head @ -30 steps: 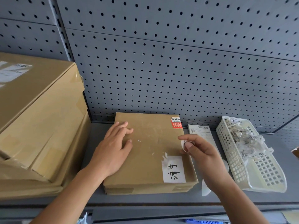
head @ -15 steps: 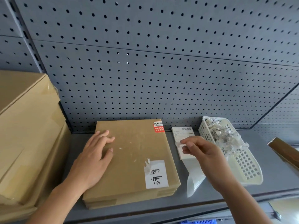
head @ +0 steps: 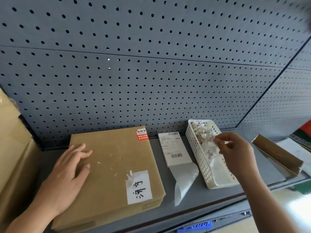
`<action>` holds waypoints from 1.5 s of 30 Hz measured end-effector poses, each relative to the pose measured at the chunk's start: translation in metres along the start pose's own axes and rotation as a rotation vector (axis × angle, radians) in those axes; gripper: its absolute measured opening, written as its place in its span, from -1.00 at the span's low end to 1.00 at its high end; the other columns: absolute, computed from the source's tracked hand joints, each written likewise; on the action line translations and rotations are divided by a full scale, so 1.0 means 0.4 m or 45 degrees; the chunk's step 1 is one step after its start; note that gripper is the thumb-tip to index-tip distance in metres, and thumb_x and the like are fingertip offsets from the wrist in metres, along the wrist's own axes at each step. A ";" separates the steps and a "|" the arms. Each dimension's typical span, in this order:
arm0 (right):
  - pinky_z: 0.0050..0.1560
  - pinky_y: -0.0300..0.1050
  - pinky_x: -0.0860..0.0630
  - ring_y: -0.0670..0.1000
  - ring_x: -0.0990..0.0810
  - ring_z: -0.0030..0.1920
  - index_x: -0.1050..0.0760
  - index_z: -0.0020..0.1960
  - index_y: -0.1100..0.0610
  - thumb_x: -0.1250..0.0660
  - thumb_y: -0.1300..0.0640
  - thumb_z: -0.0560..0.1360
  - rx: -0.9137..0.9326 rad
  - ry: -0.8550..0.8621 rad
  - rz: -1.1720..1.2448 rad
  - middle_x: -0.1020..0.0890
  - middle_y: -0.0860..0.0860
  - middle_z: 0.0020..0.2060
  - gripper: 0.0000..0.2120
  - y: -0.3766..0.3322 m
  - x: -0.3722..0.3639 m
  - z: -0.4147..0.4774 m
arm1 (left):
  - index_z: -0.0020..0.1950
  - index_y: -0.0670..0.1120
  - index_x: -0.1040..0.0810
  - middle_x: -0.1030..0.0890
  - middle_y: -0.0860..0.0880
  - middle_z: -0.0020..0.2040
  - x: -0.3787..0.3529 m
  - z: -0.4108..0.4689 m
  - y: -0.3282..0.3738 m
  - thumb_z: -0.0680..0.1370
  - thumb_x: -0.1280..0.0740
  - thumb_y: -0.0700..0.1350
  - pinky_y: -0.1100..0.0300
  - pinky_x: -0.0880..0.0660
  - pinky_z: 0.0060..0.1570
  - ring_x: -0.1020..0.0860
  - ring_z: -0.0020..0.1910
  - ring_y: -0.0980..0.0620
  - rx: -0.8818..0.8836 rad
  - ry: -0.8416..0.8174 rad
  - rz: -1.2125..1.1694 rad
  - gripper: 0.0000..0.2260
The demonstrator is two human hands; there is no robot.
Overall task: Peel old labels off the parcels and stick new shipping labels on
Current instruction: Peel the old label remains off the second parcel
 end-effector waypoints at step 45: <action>0.13 -0.50 -0.35 -0.27 -0.50 0.09 -0.54 0.25 -0.06 -0.32 0.00 0.58 0.555 -0.548 -0.345 -0.50 -0.22 0.15 -0.75 -0.042 -0.227 -0.146 | 0.17 0.42 -0.36 -0.26 0.39 0.49 0.022 -0.001 0.006 0.53 -0.16 0.22 0.00 -0.37 0.41 -0.26 0.50 0.22 -0.002 0.064 0.124 -0.79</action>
Point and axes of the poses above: each hand's wrist, its own z-axis towards the middle knuckle, its own x-axis out of the back of the hand, y = z × x, the point moved 8 cm from there along z, towards the middle knuckle
